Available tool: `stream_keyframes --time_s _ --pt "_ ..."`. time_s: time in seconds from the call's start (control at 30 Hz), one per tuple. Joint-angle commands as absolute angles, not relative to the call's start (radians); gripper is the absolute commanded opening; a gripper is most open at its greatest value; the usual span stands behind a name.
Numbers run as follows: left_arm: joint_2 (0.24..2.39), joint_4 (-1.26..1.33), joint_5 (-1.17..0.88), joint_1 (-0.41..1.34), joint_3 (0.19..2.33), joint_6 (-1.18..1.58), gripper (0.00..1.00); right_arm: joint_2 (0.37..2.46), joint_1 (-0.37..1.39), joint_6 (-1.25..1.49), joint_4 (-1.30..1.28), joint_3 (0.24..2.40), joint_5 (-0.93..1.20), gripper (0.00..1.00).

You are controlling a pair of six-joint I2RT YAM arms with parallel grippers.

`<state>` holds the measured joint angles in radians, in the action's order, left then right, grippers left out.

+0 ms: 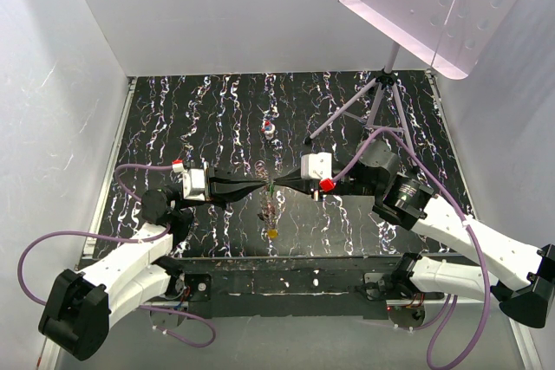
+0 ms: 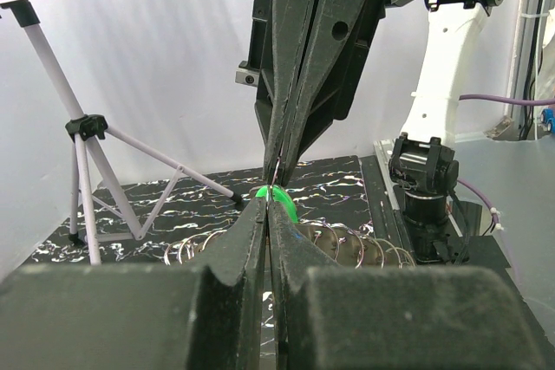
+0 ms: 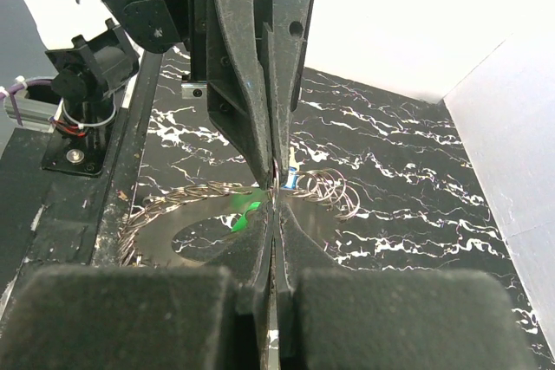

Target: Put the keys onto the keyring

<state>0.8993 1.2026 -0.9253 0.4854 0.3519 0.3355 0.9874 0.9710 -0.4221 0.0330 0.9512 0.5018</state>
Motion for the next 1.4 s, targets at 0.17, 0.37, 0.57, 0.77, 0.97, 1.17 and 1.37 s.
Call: stream_keyframes --time_s 0.17,0.37,0.57,0.77,0.97,1.17,1.37 --pt "0.882 1.233 -0.894 0.479 0.354 0.330 0.00 0.979 0.976 -0.414 0.080 0.966 0.515 0.01" --pt "0.885 1.239 -0.899 0.479 0.356 0.334 0.00 0.983 0.976 -0.410 0.090 0.960 0.511 0.01" --pt "0.893 1.253 -0.907 0.479 0.356 0.347 0.00 0.985 0.974 -0.402 0.098 0.960 0.506 0.01" --pt "0.897 1.256 -0.905 0.479 0.356 0.350 0.00 0.989 0.976 -0.397 0.101 0.962 0.511 0.01" --pt "0.902 1.262 -0.911 0.479 0.357 0.356 0.00 0.991 0.976 -0.391 0.106 0.957 0.508 0.01" --pt "0.904 1.266 -0.914 0.479 0.357 0.359 0.00 0.992 0.974 -0.385 0.109 0.957 0.506 0.01" --pt "0.902 1.267 -0.911 0.479 0.357 0.356 0.00 0.994 0.976 -0.373 0.109 0.957 0.511 0.01"
